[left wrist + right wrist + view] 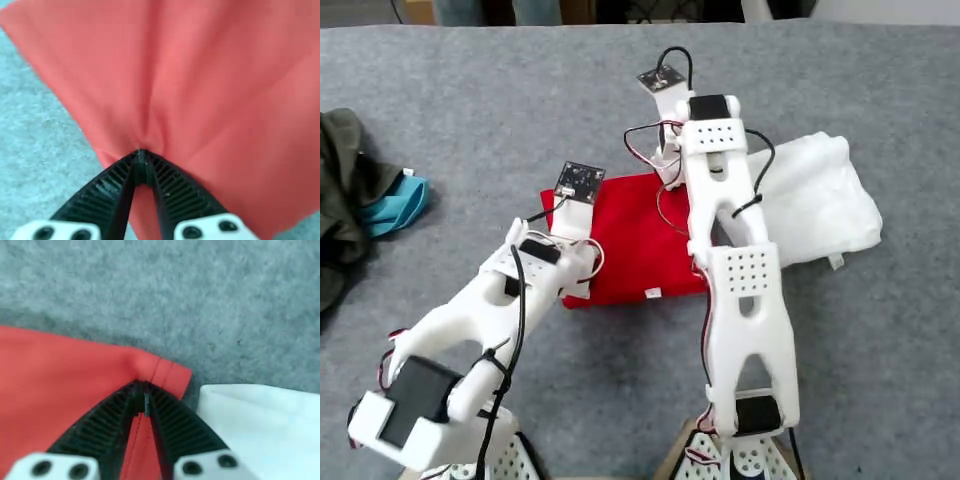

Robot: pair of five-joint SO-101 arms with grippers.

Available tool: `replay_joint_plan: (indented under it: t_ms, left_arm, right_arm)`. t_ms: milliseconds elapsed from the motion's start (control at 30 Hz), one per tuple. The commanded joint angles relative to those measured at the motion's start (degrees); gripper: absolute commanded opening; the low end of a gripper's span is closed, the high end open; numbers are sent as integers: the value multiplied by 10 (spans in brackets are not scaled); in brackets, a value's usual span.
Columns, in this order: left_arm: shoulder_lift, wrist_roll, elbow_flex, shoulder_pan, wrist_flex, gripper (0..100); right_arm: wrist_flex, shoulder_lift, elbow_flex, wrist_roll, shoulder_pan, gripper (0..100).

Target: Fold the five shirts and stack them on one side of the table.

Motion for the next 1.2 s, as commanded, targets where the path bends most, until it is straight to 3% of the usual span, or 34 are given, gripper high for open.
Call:
replay_joint_plan:
  t_ms: [0,300,467,633,933,1167]
  left_arm:
    - [3,3,-19,-16,1,29]
    - [-76,3,-27,-20,21,29]
    - [-161,11,-88,-47,93,29]
    - [-156,69,-175,-118,84,29]
    - [95,70,-288,-134,-4,29]
    - [273,68,-376,-136,-4,29]
  right_arm:
    - [75,23,-144,0,8,15]
    - [87,-28,-223,-2,25,15]
    - [87,-145,-136,-2,29,15]
    - [87,-281,37,-2,26,15]
    - [33,-447,416,-1,13,15]
    - [-16,-489,599,3,15,15]
